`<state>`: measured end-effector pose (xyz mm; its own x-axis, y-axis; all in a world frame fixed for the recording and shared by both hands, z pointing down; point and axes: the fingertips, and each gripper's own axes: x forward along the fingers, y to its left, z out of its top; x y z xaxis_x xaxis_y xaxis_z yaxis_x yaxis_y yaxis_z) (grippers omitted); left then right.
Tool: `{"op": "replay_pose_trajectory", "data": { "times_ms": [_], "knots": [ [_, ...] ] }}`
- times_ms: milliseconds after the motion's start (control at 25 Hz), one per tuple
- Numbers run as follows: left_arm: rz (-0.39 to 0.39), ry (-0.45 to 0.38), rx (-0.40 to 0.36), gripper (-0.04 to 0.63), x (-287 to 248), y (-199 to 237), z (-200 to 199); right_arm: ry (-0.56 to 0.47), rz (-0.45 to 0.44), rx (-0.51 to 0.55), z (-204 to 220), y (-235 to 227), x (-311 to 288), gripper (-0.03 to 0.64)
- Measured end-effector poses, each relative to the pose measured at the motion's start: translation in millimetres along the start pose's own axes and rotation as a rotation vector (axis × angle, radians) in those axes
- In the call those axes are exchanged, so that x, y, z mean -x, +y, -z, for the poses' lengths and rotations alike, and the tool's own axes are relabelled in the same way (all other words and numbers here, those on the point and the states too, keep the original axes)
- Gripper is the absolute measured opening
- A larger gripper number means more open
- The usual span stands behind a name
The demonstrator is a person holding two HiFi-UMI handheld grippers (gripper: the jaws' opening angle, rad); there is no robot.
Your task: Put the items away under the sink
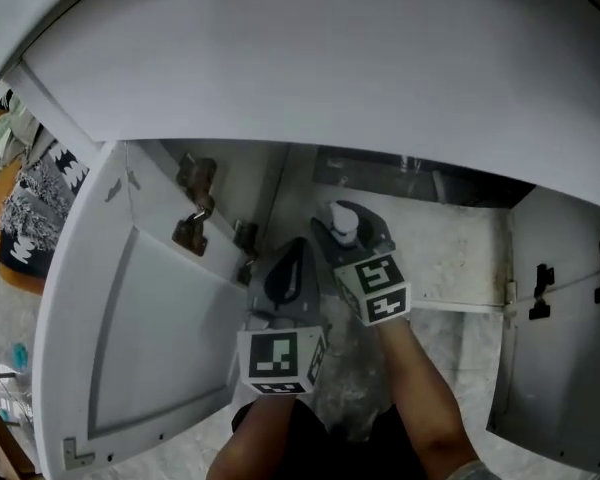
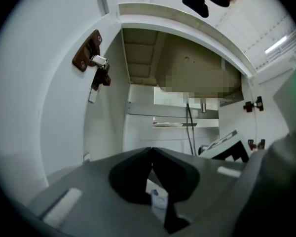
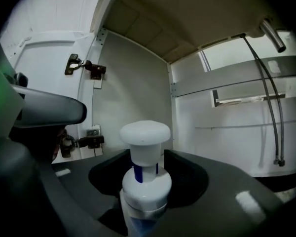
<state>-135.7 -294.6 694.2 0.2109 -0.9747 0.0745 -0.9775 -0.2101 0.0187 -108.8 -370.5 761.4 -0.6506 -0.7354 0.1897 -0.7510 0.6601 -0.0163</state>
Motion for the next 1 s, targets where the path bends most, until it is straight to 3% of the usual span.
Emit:
{"op": "replay_pose_trajectory", "data": {
  "times_ms": [120, 400, 600, 1000],
  "knots": [
    [-0.009, 0.010, 0.005, 0.011, -6.6, 3.6, 6.7, 0.015, -0.021, 0.039, 0.5, 5.5, -3.6, 0.209],
    [-0.007, -0.020, -0.038, 0.011, -10.8, -6.4, 5.1, 0.000, -0.043, 0.004, 0.3, 2.4, -1.4, 0.215],
    [-0.009, -0.018, -0.040, 0.011, -10.3, -7.1, 4.4, -0.028, -0.042, -0.015, -6.5, 0.0, 4.0, 0.258],
    [0.003, -0.049, -0.004, 0.011, -8.4, -12.6, -1.5, -0.097, -0.009, 0.007, -19.1, -2.4, 69.0, 0.270]
  ]
}}
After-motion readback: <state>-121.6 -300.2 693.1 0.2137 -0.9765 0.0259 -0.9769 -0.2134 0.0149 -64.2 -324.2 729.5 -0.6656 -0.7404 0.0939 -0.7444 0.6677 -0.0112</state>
